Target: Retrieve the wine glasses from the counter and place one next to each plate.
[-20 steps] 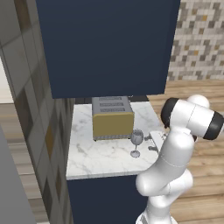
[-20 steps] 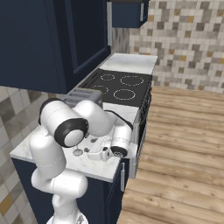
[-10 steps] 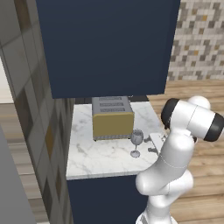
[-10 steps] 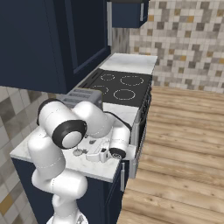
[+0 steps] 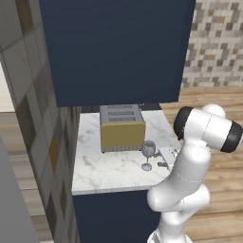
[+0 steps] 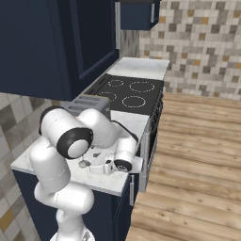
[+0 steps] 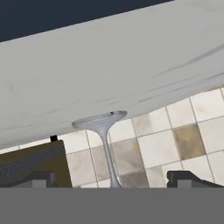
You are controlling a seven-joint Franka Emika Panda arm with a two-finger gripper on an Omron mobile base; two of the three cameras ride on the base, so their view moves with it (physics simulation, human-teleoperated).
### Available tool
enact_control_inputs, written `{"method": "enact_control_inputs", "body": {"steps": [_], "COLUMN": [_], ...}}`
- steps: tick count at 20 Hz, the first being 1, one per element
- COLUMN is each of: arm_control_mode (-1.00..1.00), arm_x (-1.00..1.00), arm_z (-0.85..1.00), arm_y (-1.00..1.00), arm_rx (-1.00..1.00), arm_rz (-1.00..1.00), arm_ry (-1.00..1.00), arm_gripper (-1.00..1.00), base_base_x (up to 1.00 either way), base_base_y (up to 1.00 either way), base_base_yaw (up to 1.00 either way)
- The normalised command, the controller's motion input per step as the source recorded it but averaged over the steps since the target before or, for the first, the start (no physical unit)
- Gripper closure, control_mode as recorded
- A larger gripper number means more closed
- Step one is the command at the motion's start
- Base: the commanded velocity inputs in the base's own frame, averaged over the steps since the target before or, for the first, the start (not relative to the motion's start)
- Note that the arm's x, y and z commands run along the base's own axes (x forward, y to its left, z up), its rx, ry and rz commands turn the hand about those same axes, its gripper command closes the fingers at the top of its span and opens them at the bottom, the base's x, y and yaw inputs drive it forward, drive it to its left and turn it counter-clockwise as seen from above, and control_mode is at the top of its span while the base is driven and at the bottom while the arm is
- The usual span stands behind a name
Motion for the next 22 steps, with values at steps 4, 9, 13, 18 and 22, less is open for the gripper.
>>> {"method": "enact_control_inputs", "body": {"steps": [4, 9, 13, 18, 22], "arm_control_mode": [-1.0, -1.0, -1.0, -1.0, -1.0], "arm_x": [-0.07, 0.1, 0.02, 0.0, 0.04], "arm_z": [-0.01, -0.02, -0.01, -0.07, -0.14], "arm_y": [0.16, 0.0, 0.1, 0.03, 0.08], "arm_rx": [0.0, 0.0, 0.0, 0.0, 0.0], "arm_rz": [0.0, 0.0, 0.0, 0.0, 0.0], "arm_ry": [0.0, 0.06, 0.03, 0.01, 0.03], "arm_gripper": [-1.0, -1.0, -1.0, -1.0, -1.0], "base_base_x": [0.0, 0.0, 0.0, 0.0, 0.0], "base_base_y": [0.0, 0.0, 0.0, 0.0, 0.0], "base_base_yaw": [0.0, 0.0, 0.0, 0.0, 0.0]}}
